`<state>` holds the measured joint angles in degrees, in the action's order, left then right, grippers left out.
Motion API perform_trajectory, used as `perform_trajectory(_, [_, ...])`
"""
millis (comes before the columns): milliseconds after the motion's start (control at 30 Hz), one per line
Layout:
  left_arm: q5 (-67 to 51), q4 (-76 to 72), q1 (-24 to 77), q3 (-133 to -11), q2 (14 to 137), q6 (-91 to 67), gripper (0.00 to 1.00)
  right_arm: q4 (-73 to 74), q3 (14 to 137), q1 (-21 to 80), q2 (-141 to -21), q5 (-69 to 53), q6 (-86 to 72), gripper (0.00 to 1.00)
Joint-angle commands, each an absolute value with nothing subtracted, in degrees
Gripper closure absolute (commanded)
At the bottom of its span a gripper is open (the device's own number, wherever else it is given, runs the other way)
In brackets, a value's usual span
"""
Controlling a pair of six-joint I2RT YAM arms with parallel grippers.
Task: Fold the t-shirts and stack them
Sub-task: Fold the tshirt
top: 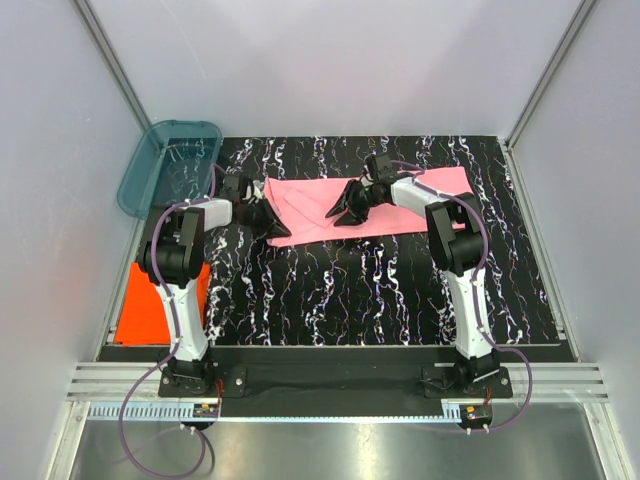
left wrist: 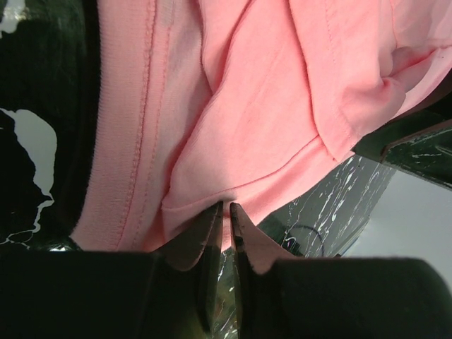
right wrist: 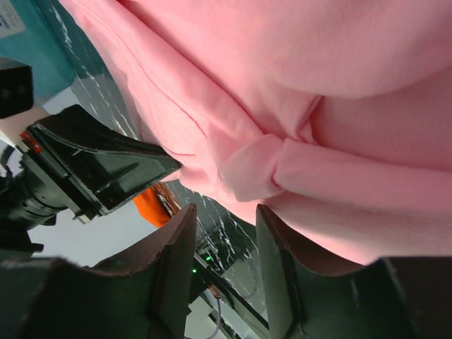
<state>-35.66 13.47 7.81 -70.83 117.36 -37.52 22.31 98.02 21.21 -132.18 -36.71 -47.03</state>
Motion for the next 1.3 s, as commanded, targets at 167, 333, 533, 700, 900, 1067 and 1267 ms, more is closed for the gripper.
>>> perform_trajectory(167, [-34.45, 16.44, 7.56, -69.96, 115.4, -35.51, 0.83, 16.53, 97.91, 21.09, -131.13, -35.07, -51.85, 0.56])
perform_trajectory(333, [-34.89, 16.44, 7.47, -69.17, 115.05, -35.6, 0.83, 15.91, 97.47, 21.01, -131.31, -33.84, -52.73, 0.57])
perform_trajectory(533, [-34.98, 16.52, 7.47, -68.73, 114.35, -35.42, 0.83, 15.91, 95.1, 21.01, -129.64, -31.21, -53.09, 0.58])
perform_trajectory(700, [-35.24, 16.44, 7.47, -69.26, 114.43, -35.51, 0.83, 15.73, 94.74, 21.01, -129.37, -30.5, -52.47, 0.57])
perform_trajectory(900, [-35.25, 16.44, 7.47, -69.08, 114.61, -35.68, 0.83, 15.64, 97.73, 21.01, -130.34, -29.88, -52.38, 0.63])
perform_trajectory(1067, [-35.33, 16.52, 7.47, -69.17, 114.52, -35.86, 0.83, 15.56, 98.35, 20.92, -130.78, -29.09, -53.7, 0.73])
perform_trajectory(1267, [-34.81, 16.44, 7.47, -68.56, 114.61, -35.77, 0.83, 15.56, 97.65, 19.78, -130.69, -28.12, -54.75, 0.82])
